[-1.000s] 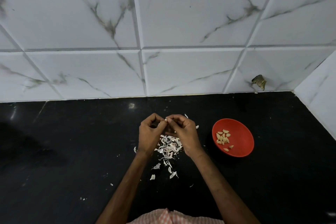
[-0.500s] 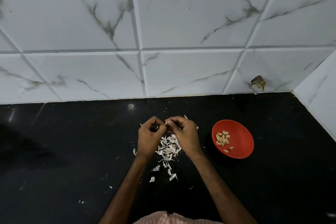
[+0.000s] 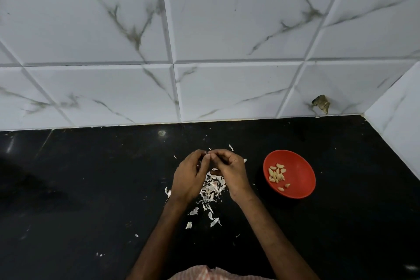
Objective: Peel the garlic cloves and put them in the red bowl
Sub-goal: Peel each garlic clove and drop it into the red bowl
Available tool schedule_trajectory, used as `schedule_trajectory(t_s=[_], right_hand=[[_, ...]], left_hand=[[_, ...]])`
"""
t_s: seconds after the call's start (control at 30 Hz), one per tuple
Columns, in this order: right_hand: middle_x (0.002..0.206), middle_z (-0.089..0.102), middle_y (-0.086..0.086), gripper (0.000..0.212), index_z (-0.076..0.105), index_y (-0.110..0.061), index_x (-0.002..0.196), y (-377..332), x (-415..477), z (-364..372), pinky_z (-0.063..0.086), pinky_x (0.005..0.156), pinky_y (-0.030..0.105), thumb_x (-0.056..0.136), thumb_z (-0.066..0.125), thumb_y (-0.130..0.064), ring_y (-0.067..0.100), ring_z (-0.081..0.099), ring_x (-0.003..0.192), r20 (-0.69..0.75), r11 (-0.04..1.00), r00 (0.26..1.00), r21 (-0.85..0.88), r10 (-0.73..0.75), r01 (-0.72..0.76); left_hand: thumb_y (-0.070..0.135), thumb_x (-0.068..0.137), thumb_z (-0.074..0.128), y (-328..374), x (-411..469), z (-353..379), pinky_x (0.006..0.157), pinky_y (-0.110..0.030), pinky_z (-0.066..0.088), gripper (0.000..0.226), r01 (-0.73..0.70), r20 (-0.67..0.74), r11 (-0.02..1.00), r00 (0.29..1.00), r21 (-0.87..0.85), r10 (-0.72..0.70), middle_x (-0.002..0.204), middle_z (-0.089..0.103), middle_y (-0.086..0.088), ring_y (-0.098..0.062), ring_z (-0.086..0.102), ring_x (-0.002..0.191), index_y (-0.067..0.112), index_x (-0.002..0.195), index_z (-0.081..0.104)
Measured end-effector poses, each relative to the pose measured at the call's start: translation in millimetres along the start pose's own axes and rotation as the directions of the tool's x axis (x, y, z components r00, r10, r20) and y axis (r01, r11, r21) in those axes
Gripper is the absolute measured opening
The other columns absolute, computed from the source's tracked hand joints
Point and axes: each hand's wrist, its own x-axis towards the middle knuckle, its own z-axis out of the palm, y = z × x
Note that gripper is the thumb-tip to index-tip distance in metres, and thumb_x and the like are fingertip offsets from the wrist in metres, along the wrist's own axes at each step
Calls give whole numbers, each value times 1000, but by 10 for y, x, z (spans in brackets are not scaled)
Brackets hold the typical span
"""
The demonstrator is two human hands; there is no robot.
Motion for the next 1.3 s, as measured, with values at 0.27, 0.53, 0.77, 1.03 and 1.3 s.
schedule_trajectory(t_s=[0.27,0.53,0.77,1.03,1.3], right_hand=[[90,77,10,10,72,-1,100,29,17,-2,59,77,35,98,64,-7,16,74,83,-45,995,999,-100,4,-9],[78,72,2,12,71,-8,96,-45,-35,22,55,61,24,99,60,-3,14,68,75,47,985,990,101,133,-137],[86,75,9,12,72,-4,105,-65,-40,9,61,73,30,96,66,-10,17,73,80,65,998,998,62,9,-13],[91,77,8,22,74,-14,101,-31,-9,-7,62,76,32,100,58,0,21,76,86,64,994,996,-94,-56,62],[95,74,12,21,74,-6,104,-1,21,-64,61,74,27,98,58,6,16,72,88,17,998,999,-50,-47,48]], left_hand=[[21,102,56,-97,35,21,62,-26,47,21,-95,-45,995,995,-43,93,77,65,13,-7,63,74,35,87,61],[12,100,55,-37,3,19,70,-36,51,22,-82,-11,902,996,-425,85,76,65,-4,-23,62,73,8,82,67],[21,100,55,-72,19,25,73,-47,54,20,-47,-35,893,999,-447,35,81,68,-4,-26,65,79,11,90,70],[16,102,54,-138,-5,23,76,-48,56,19,-25,-21,925,1000,-379,18,85,69,0,-20,66,80,18,92,70],[16,103,56,-184,59,30,73,-34,54,19,73,-162,896,974,-438,-158,81,72,4,-14,67,78,12,94,72]])
